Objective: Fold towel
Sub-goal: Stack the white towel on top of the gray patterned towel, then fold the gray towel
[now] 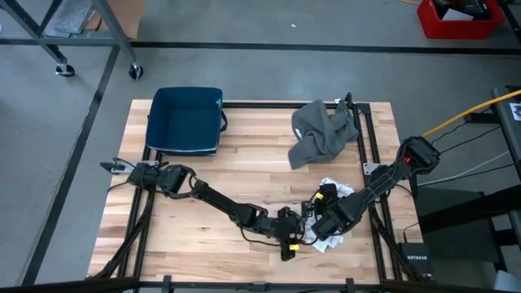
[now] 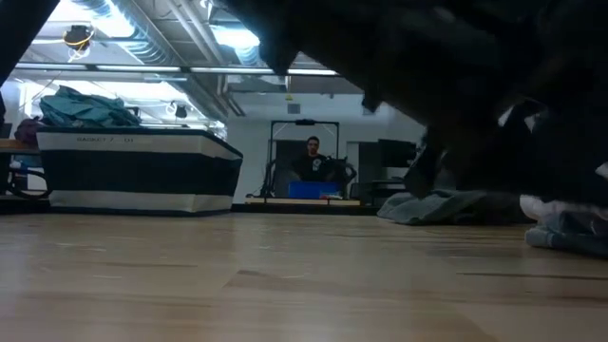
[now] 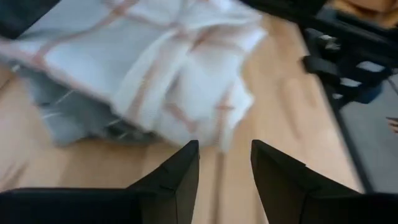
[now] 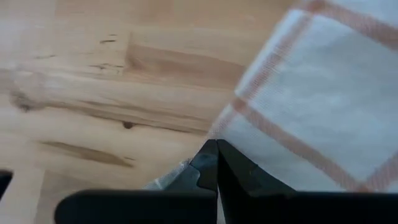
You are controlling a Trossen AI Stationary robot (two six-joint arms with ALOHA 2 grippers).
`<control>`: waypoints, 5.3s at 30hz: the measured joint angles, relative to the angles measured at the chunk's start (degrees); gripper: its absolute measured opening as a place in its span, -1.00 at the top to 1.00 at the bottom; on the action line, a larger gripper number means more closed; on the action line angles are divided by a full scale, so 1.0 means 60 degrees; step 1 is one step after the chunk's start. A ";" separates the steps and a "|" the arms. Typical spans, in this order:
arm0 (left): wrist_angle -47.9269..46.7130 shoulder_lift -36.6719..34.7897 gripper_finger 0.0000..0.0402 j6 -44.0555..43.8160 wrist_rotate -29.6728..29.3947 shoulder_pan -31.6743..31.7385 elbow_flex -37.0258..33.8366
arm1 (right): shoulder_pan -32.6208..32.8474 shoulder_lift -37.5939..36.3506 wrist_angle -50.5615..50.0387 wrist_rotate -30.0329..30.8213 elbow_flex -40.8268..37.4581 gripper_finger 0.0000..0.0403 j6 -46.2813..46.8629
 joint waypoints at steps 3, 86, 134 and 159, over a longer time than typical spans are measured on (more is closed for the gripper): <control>-0.0070 -0.0347 0.32 0.0553 0.0025 -0.0095 -0.0004 | 0.0131 -0.0006 -0.0010 0.0665 0.0280 0.97 -0.0495; -0.6448 -0.9489 0.32 0.2681 -0.2867 0.1224 -0.4597 | -0.6646 0.2483 -0.0455 -0.1977 0.2583 -0.19 -1.9812; -0.6498 -0.9486 0.32 0.2685 -0.2871 0.1195 -0.4590 | -0.6965 0.2814 -0.1243 -0.3238 0.3897 0.96 -1.7873; -0.6308 -1.0379 0.32 0.2498 -0.2804 0.0524 -0.4586 | -0.3124 0.2240 -0.7192 0.1750 1.1635 0.99 -1.4093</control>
